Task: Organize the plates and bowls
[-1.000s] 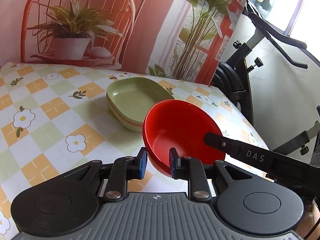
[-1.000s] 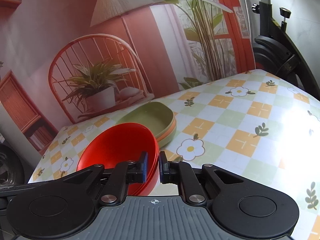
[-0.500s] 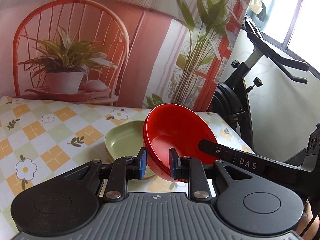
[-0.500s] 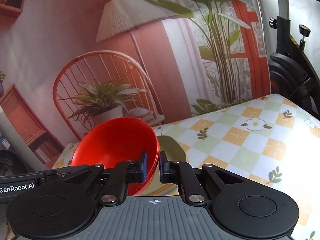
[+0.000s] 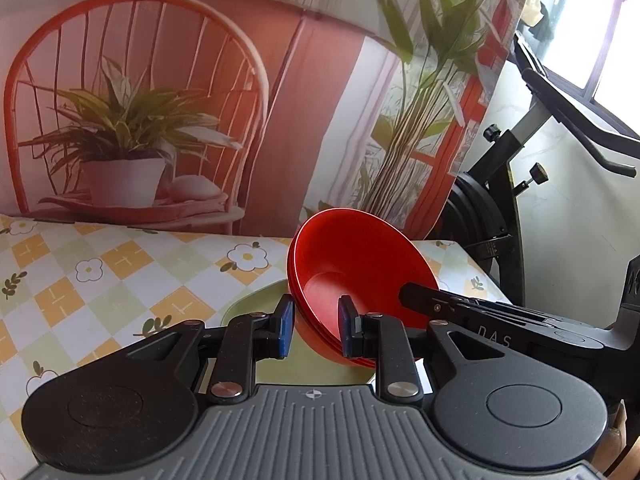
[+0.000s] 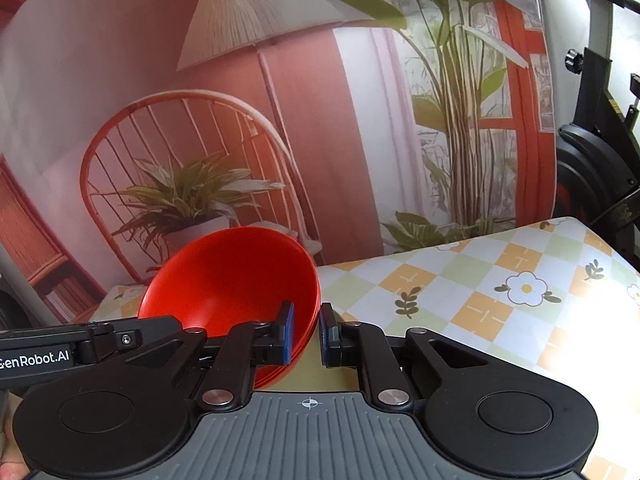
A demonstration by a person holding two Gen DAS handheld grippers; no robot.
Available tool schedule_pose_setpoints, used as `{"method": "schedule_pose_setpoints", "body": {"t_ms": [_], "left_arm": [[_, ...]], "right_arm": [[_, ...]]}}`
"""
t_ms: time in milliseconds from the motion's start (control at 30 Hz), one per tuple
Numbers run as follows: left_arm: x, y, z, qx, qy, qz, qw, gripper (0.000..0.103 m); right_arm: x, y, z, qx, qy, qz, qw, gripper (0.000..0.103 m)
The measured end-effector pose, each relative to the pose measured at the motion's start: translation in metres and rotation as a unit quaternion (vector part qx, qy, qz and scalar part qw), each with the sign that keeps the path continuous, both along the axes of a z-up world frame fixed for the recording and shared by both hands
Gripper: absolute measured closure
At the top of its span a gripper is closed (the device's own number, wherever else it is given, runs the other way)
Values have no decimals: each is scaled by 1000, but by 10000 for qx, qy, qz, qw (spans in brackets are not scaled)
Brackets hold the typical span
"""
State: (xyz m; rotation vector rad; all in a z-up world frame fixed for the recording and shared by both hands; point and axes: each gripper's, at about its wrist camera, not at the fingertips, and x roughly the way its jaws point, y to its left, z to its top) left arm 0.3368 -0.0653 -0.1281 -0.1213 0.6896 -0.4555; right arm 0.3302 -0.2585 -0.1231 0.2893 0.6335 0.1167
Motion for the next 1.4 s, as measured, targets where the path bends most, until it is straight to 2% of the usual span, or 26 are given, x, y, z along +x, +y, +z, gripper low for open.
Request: {"method": "schedule_pose_setpoints", "body": {"t_ms": [200, 400, 1400], "left_arm": [[22, 6, -31, -84, 451, 95, 9989, 79], [35, 4, -50, -2, 637, 27, 9980, 79], [44, 6, -65, 95, 871, 58, 9961, 79]], "right_arm": [[18, 6, -28, -109, 280, 26, 9995, 91], [24, 6, -46, -164, 435, 12, 9989, 91], [33, 14, -66, -161, 669, 34, 9976, 91]]}}
